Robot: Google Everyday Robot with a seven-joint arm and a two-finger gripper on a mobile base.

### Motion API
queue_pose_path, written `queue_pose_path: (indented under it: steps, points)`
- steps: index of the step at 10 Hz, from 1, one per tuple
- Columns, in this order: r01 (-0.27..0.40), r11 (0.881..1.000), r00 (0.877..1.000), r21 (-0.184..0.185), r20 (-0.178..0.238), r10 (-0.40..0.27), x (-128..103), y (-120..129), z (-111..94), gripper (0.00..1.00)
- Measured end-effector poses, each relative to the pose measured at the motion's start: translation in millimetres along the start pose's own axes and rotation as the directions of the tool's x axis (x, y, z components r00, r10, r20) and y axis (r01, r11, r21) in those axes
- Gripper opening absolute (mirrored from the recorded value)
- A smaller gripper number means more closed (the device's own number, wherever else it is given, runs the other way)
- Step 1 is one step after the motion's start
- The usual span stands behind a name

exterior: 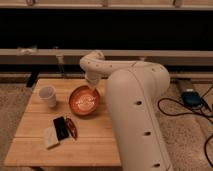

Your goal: Drag the ceramic bowl in a circle

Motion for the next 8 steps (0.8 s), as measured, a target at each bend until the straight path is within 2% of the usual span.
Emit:
queue_pose_path:
  steps: [3, 4, 8]
  points:
    - [-0.073, 0.997, 0.997, -0.006, -0.030, 0.073, 5.2, -45.8, 14.2, 0.00]
    - [-0.098, 0.995, 0.994, -0.008, -0.041, 0.098, 14.3, -55.6, 16.6, 0.00]
    - [-0.188, 0.982, 0.978, 0.024, -0.083, 0.190, 70.8, -88.7, 18.4, 0.00]
